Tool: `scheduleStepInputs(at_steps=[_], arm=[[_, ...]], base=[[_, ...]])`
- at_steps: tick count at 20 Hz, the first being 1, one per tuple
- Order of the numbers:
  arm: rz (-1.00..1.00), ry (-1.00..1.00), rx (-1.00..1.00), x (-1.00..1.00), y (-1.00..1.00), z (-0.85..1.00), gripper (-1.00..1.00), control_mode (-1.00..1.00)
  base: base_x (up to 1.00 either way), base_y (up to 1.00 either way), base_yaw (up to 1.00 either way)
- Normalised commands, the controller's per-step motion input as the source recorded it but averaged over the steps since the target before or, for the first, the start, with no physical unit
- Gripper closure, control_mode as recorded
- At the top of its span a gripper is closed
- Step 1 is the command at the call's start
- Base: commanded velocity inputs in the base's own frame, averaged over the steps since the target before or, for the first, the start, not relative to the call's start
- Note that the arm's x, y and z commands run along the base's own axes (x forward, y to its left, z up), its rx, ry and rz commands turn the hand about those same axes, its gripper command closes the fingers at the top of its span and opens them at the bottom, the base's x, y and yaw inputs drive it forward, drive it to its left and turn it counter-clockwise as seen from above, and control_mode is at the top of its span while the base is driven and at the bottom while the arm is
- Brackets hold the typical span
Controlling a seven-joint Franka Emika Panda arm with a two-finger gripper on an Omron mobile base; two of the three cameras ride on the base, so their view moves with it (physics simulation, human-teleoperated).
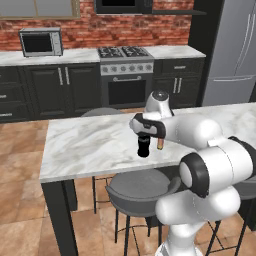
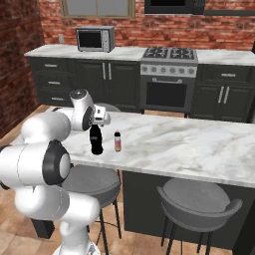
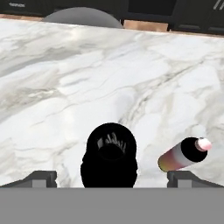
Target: Place the large bottle from the dining counter next to the other large bottle outside the sink, and place the small bottle from the dining counter next to the other small bottle inside the sink.
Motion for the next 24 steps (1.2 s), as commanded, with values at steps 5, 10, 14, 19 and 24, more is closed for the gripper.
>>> scheduleStepInputs(at_steps=[5,10,14,19,24], arm=[[0.01,0.0,0.0,0.09,-0.04,-0.01,-1.0,-1.0],[0.02,0.0,0.0,0.13,0.0,-0.06,-1.0,-1.0],[0.02,0.0,0.0,0.1,0.0,-0.12,-1.0,-1.0],[0.02,0.0,0.0,0.12,0.0,-0.15,-1.0,-1.0],[0.01,0.0,0.0,0.05,0.04,-0.18,-1.0,-1.0]], base=[[0.0,0.0,0.0],[0.0,0.0,0.0],[0.0,0.0,0.0],[0.0,0.0,0.0],[0.0,0.0,0.0]])
